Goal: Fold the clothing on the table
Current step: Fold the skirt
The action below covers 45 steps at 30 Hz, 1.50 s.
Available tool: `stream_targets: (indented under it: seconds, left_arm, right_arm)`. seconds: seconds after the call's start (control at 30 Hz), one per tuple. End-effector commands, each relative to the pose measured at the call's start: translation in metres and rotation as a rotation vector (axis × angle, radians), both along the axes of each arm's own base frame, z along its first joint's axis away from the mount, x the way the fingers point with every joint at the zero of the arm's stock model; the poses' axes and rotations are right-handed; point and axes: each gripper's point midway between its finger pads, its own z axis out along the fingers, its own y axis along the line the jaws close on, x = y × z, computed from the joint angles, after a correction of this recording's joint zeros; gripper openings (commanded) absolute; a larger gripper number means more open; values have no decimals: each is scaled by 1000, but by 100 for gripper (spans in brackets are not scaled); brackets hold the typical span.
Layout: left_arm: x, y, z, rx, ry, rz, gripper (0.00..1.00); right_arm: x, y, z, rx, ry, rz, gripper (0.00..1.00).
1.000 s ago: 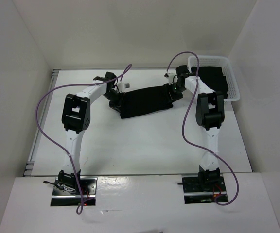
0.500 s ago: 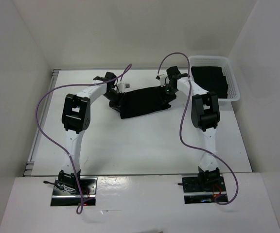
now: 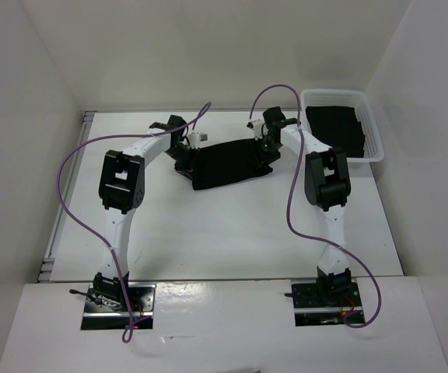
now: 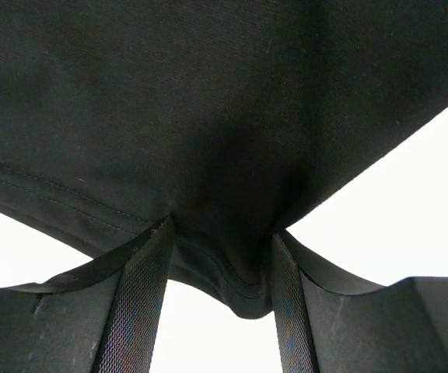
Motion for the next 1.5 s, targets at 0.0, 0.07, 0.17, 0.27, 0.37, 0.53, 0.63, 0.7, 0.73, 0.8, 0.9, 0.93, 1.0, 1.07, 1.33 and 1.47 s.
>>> stream_targets:
  seconds: [0.0,0.07,0.17,0.27,0.37,0.53,0.63,0.7,0.73,0.8,0.9,0.93,1.0,1.07,1.33,1.47]
  left_arm:
    - [-11,3,7,25,5,-25,10]
    - [-11,3,7,25,5,-25,10]
    - [-11,3,7,25,5,-25,10]
    - [-11,3,7,25,5,-25,10]
    - [-11,3,7,25,5,-25,10]
    - [-10,3,11,22,-4,-25,10]
    - [-10,3,11,23,-8,-33,10]
    - [-10,3,11,23,-8,-33,10]
    - [-10,3,11,23,-8,-33,10]
    - [-10,3,11,23,-8,-33,10]
    - [-9,3,15,21,-17,-33,10]
    - [-9,3,15,21,-17,-33,10]
    - [-12,3,13,23,-9,-33,10]
    - [-12,3,13,23,-8,-33,10]
    - [-10,5,16,29,-20,-31,10]
    - [-13,5,13,32,-11,-31,9]
  right_arm:
    - [-1,-13,2,-32,-13,-25,56]
    - [2,-20,6,-38,-25,-41,56]
    - [2,-26,8,-38,-25,-53,56]
    - [3,-31,8,-38,-25,-64,56]
    - [1,-32,9,-39,-23,-64,56]
    - [-2,-32,8,-39,-23,-64,56]
    - [-1,-32,12,-36,-32,-64,56]
    - [-3,-33,10,-42,-26,-56,53]
    - [-3,-33,10,-42,-26,-56,53]
    - [-6,-33,7,-44,-17,-55,48]
    - [-7,-32,7,-34,-15,-51,35]
    - [-6,-32,7,-37,-18,-43,32]
    - [-9,-33,4,-39,-9,-43,20]
    - [-9,-33,4,-39,-9,-43,12]
    - [1,-37,17,-62,-57,-68,0]
    - [12,-38,37,-66,-99,-86,0]
